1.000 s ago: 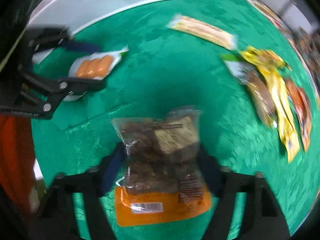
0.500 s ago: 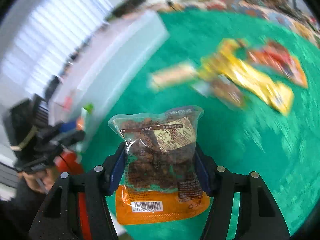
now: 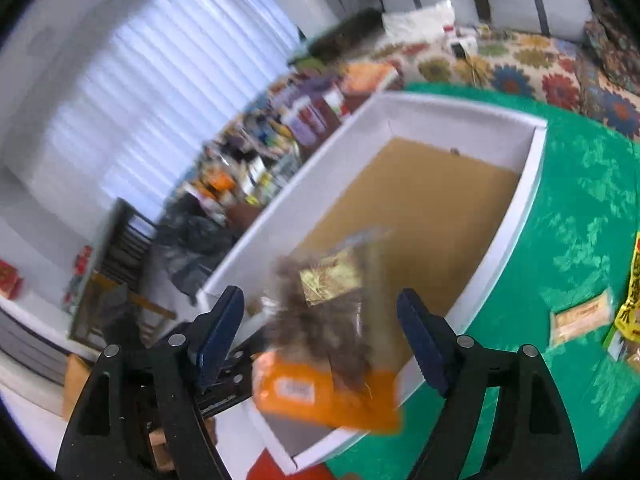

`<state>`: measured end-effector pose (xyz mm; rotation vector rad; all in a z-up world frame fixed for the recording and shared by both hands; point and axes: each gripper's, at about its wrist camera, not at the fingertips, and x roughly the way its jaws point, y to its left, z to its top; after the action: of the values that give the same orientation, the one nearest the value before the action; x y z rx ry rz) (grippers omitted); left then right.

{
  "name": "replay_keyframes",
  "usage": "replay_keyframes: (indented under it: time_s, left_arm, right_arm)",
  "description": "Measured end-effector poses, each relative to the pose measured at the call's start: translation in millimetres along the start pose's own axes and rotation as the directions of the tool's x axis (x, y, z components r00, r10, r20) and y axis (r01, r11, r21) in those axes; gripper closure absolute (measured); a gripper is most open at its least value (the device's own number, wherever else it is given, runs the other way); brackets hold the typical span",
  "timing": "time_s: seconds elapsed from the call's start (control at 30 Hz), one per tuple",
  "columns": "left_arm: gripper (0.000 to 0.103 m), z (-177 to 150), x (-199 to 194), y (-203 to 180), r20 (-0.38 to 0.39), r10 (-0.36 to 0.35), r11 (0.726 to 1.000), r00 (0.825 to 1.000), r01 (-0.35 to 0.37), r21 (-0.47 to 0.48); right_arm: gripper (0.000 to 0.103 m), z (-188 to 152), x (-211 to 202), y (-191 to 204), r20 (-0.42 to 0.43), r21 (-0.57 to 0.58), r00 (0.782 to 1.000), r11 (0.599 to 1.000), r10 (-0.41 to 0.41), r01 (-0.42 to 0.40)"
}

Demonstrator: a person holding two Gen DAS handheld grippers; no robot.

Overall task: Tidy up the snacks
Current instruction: 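Grasp the sausage pack with the left tool while the right tool carries the meat pack, then drop the sausages and meat pack into the white box with both tools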

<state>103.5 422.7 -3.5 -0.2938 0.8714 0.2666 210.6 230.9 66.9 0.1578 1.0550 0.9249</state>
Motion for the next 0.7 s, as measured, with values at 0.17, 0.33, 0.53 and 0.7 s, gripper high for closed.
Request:
replay_keyframes:
  time_s: [0.17, 0.33, 0.53, 0.7]
  left_arm:
    - [0.018, -21.4, -0.8, 6.5, 0.004, -0.019, 1.0, 1.0, 0.02, -0.024]
    - [0.016, -28.2, -18.1, -26.3, 0.026, -0.107, 0.994, 0.994, 0.106, 0.013]
    - [0.0, -50.2, -47.9, -132.7, 0.028, -0.313, 0.939, 0.949, 0.305, 0.158]
    - [0.0, -87.2, -19.7, -228.5, -0.103, -0.353, 0.895, 0.93, 0.367, 0.252]
  right_arm:
    - [0.021, -4.9, -10.3, -23.4, 0.036, 0.058, 0.999, 0.998, 0.036, -0.038]
    - [0.022, -36.5, -34.1, -67.3, 0.069, 0.023, 0.985, 0.988, -0.156, 0.155]
    - [0.022, -157.8, -71.4, -176.8, 0.049, 0.006, 0.828, 0.829, -0.558, 0.559]
    - [0.022, -246.7, -145.2, -253.3, 0.057, 0.119, 0.679, 0.681, -0.732, 0.723]
